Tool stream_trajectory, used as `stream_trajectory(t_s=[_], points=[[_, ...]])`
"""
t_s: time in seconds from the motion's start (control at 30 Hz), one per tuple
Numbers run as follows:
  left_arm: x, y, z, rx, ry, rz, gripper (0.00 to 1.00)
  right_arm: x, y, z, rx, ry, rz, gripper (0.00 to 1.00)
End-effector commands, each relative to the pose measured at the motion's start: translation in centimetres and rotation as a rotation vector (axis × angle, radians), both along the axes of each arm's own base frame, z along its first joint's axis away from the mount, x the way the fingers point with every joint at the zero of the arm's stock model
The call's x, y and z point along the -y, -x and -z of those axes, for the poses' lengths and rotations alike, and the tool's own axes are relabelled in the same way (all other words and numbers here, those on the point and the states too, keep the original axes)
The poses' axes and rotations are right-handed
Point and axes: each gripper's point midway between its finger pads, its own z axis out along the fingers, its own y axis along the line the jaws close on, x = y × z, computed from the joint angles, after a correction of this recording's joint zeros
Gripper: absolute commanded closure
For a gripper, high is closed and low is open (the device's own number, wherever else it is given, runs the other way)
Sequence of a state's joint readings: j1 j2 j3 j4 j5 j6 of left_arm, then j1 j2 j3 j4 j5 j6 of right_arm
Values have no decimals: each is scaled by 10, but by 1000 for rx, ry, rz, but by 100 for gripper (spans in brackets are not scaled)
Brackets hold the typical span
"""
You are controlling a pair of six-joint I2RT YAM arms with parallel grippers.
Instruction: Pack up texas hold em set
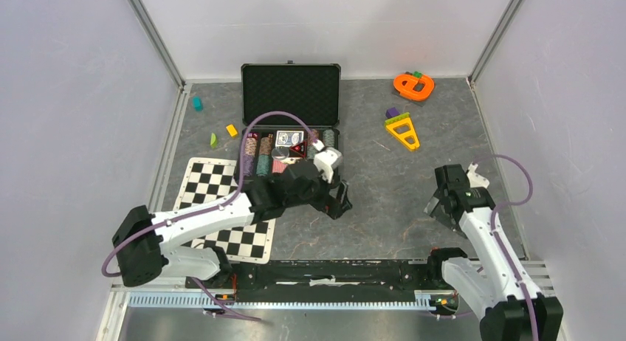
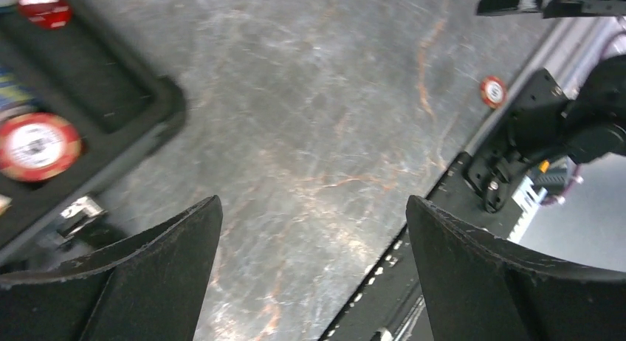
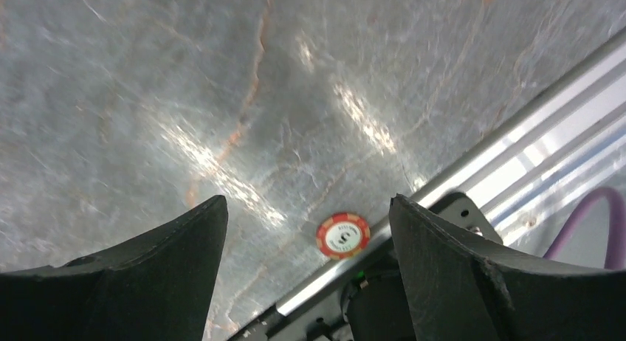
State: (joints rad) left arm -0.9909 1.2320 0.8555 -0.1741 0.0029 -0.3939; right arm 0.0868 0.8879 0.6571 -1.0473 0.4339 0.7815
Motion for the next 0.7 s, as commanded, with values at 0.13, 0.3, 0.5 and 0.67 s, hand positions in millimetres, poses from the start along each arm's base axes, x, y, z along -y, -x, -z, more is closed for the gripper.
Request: stream_trajectory(t_s=[0.13,0.3,0.5,0.67], points=[[56,39,-7,29,172,184,0,-26,43,14,-49,-167,-2,18],[36,39,16,114,51,233,0,-41,52,23,-103,-245,-59,16],[20,31,37,174,-42,218,0,-46,40,37,-80,-270,-70,28],[16,25,44,189,-55,184,0,-54,65,51,-278,-313,-73,32]])
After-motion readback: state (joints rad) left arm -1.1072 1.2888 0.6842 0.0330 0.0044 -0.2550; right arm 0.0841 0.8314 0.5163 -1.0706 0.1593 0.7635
